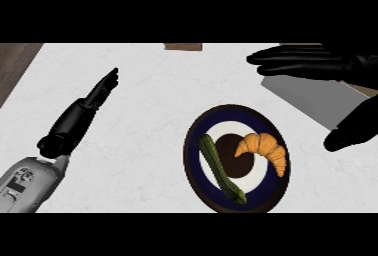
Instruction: Pick the croissant from the plate and place it in the cardboard box
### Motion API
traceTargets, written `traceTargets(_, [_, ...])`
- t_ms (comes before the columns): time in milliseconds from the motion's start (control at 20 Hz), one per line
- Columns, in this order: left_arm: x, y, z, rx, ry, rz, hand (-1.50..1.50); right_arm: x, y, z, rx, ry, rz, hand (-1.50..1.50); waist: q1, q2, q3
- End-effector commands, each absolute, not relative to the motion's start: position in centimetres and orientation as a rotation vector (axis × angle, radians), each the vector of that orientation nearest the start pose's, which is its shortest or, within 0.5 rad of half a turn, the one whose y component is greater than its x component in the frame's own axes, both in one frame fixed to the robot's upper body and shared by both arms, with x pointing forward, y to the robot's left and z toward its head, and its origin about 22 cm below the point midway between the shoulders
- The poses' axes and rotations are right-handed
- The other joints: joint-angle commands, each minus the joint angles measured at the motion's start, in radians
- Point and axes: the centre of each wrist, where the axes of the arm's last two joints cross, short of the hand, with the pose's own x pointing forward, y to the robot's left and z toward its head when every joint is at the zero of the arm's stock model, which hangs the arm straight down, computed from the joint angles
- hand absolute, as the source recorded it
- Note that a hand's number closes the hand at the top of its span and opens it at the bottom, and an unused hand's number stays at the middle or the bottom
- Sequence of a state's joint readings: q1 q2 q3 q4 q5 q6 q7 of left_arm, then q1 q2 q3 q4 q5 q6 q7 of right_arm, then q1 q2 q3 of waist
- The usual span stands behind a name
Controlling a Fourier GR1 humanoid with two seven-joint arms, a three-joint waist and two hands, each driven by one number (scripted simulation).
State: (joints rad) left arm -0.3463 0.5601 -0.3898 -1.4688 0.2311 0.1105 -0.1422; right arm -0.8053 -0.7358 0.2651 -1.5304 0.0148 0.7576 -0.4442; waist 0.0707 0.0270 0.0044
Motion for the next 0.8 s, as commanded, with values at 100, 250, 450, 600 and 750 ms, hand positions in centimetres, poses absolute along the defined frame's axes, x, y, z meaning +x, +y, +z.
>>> traceTargets(100, [30.4, 25.0, 6.6, 0.067, -1.777, -0.573, 0.0, 32.2, -20.6, 25.8, 0.364, -1.712, 2.224, -1.5, -0.016, -0.009, -0.002])
traceTargets(250, [30.5, 25.9, 6.9, 0.044, -1.765, -0.56, 0.0, 31.9, -20.6, 25.0, 0.289, -1.683, 2.346, -1.5, -0.023, -0.011, -0.003])
traceTargets(450, [29.4, 27.2, 5.0, 0.066, -1.75, -0.535, 0.0, 31.8, -21.0, 22.8, 0.191, -1.646, 2.459, -1.5, -0.041, -0.019, -0.004])
traceTargets(600, [29.7, 26.2, 5.9, 0.095, -1.755, -0.53, 0.0, 30.7, -21.3, 20.4, 0.171, -1.563, 2.519, -1.5, -0.062, -0.026, -0.004])
traceTargets(750, [30.2, 27.4, 6.6, 0.083, -1.741, -0.53, 0.0, 32.8, -23.8, 21.1, 0.125, -1.532, 2.517, -1.5, -0.06, -0.023, -0.004])
